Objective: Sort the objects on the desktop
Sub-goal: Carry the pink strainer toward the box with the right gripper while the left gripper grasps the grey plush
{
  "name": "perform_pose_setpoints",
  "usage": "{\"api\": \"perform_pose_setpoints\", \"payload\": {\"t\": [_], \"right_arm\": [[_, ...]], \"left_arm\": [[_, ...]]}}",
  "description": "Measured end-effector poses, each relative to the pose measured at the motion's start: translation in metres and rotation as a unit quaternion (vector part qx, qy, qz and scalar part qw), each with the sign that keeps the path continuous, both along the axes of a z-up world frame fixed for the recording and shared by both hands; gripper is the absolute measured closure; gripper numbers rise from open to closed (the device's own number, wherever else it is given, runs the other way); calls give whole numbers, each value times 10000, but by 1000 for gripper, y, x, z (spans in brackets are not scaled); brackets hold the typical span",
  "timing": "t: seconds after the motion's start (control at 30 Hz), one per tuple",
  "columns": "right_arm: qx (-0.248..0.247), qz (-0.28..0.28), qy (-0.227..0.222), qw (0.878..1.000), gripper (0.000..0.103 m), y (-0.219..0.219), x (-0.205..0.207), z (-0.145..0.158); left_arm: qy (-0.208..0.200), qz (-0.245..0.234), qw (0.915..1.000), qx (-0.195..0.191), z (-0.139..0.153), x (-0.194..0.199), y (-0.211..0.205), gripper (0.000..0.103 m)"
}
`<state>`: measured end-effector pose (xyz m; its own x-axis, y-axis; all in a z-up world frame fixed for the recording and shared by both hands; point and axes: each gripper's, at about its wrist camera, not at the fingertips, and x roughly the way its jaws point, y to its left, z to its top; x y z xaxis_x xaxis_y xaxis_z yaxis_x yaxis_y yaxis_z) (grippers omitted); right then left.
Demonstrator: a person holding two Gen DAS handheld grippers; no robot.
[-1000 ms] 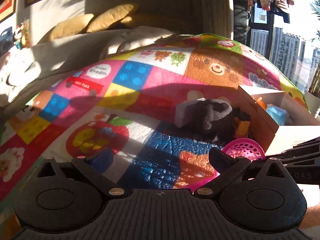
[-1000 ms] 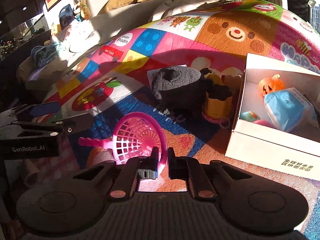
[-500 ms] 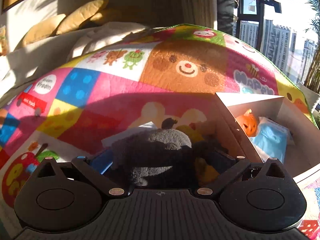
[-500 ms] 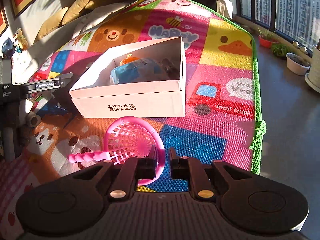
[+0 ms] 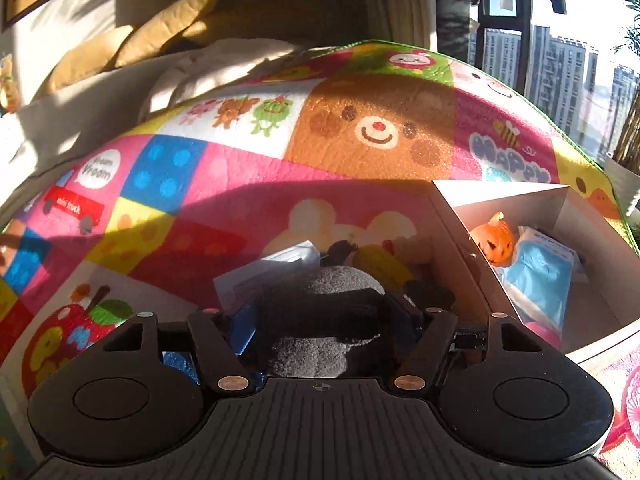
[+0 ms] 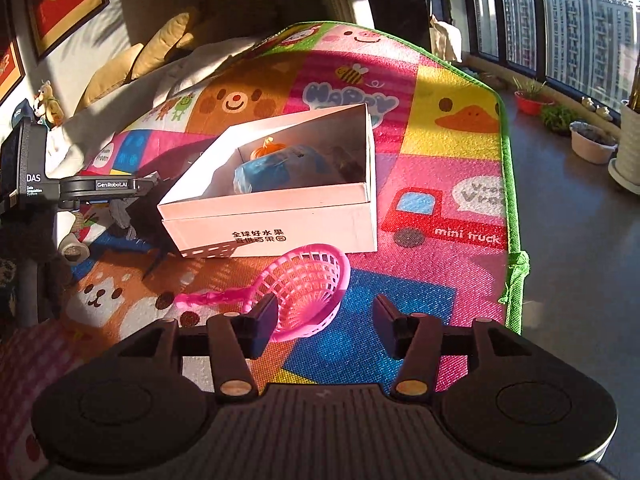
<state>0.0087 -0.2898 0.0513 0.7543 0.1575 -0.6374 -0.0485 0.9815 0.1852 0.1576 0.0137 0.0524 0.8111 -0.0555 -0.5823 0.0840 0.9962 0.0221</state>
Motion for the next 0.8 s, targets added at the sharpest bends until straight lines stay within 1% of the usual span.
{"api": "perform_pose_setpoints", "payload": {"t": [0.07, 0.1, 0.17, 0.2, 0.27, 0.3, 0.33, 0.4, 0.5, 0.53, 0.57, 0.63, 0.67, 0.73, 0.8], "right_arm": [[-61, 28, -49, 10000, 47, 2, -3, 3], [-68, 54, -69, 9999, 46, 4, -5, 4], [-74, 105, -83, 9999, 44, 7, -6, 4], [-86, 152, -90, 9998, 44, 11, -7, 5], [-115, 236, -123, 9996, 41, 18, -8, 6], [-121, 267, -150, 9995, 40, 22, -9, 8], [-111, 313, -177, 9993, 39, 25, -9, 9], [-83, 443, -236, 9987, 38, 33, -7, 16], [-64, 836, -390, 9957, 35, 56, 9, 37], [-56, 1016, -461, 9937, 29, 65, 16, 44], [-63, 1189, -528, 9915, 20, 76, 24, 49], [-260, 1540, -663, 9855, 10, 108, 46, 55], [-414, 1669, -722, 9825, 8, 122, 54, 55], [-854, 2016, -814, 9723, 7, 164, 79, 51], [-1021, 2184, -728, 9678, 5, 198, 106, 45]], "left_arm": [[-135, -81, 9999, -66, 8, -26, 2, 58], [-271, -209, 9993, -126, 14, -43, 2, 65], [-493, -422, 9979, -47, 21, -70, -3, 64], [-549, -538, 9970, 7, 22, -79, -6, 60], [-567, -638, 9963, -15, 24, -88, -9, 43], [-572, -565, 9967, -61, 24, -88, -9, 17], [-633, -424, 9971, -81, 24, -86, -8, 1], [-700, -53, 9975, -48, 25, -77, -2, 2], [-405, 607, 9973, -103, 18, -65, 15, 0], [-295, 770, 9966, -81, 13, -67, 23, 0], [-211, 870, 9960, -46, 8, -69, 29, 0], [12, 1046, 9945, 8, -3, -79, 48, 0], [107, 1090, 9940, -13, -6, -83, 56, 0], [336, 1173, 9925, -99, -13, -96, 77, 0], [492, 1208, 9914, -144, -16, -104, 91, 0]]}}
